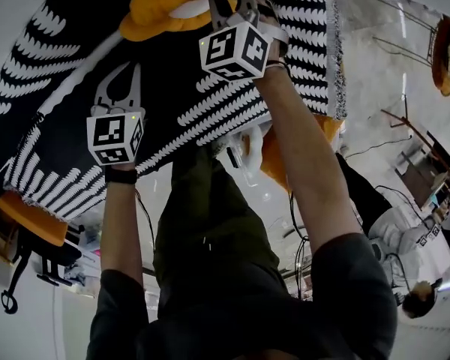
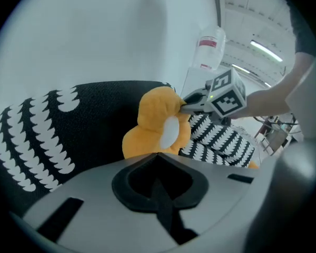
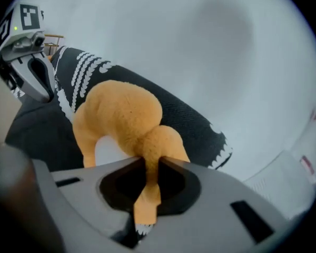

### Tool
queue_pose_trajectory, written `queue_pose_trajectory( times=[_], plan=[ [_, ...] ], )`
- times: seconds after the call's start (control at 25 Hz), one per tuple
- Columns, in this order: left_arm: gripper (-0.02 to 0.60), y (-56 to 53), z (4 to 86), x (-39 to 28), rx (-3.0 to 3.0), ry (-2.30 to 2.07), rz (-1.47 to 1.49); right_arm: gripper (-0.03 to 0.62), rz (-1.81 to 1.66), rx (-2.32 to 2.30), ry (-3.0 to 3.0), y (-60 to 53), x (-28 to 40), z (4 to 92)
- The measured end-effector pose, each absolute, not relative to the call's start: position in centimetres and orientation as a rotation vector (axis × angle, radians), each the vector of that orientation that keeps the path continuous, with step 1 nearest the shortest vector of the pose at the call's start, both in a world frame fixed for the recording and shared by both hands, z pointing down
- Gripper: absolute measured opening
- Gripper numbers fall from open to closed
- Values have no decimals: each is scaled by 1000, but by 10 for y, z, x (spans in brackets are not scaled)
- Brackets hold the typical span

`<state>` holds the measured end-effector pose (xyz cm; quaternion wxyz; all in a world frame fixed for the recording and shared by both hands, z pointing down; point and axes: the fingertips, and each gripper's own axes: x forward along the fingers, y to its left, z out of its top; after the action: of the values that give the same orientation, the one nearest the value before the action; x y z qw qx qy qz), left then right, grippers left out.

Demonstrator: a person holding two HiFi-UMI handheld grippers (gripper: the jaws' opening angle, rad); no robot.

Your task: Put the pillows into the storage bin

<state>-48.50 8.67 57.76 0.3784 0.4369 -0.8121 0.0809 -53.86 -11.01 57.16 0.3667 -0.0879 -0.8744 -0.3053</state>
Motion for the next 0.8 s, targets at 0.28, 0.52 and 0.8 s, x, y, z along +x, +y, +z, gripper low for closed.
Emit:
queue_pose_trajectory(
  times=[0.28, 0.52, 0.8],
  plan=[
    [5, 32, 542, -438, 1276, -2046, 258, 37, -621, 86, -2322, -160, -421, 498],
    [5, -38, 513, -370, 1507, -1965, 320, 37, -512, 398, -2289, -218, -290, 450],
    [5, -107, 475, -252, 1721, -1850, 379, 38, -337, 747, -2228, -265, -109, 397]
  ],
)
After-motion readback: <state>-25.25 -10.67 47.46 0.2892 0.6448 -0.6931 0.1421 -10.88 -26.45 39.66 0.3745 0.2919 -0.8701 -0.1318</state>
